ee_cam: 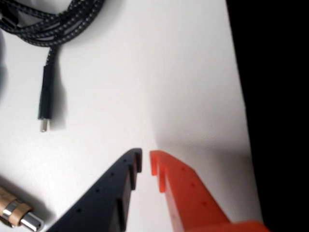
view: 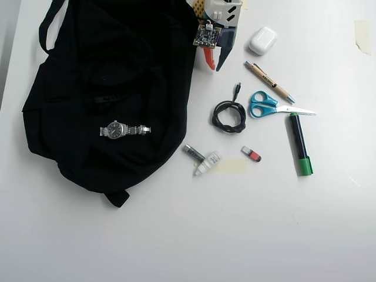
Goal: Put the usb stick into the black bag
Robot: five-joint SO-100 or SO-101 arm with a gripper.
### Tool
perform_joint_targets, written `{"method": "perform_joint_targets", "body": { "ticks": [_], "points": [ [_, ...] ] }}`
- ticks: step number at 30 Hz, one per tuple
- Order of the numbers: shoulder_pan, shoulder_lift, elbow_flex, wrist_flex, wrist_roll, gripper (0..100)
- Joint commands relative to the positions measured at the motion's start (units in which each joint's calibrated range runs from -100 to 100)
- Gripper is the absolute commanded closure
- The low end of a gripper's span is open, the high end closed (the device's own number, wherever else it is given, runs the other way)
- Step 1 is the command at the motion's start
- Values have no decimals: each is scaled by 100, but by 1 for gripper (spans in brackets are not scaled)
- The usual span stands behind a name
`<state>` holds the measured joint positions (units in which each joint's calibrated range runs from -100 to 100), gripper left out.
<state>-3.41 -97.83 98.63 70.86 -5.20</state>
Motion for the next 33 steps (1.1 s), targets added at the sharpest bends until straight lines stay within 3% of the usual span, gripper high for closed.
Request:
{"method": "perform_joint_targets", "body": {
  "ticks": [1, 13, 18, 21, 26, 27, 30, 33],
  "points": [
    [-70, -51, 74, 72, 32, 98],
    [-78, -59, -7, 29, 38, 98],
    [-250, 347, -2011, -1832, -57, 98],
    [-227, 1509, -2757, -2185, -57, 98],
    [-265, 4746, -5578, -1866, -83, 97],
    [-287, 5252, -5946, -1857, -183, 96],
    [-384, 7069, -6916, -2055, -1320, 91],
    [-407, 8206, -7447, -2434, -1855, 88]
  ]
}}
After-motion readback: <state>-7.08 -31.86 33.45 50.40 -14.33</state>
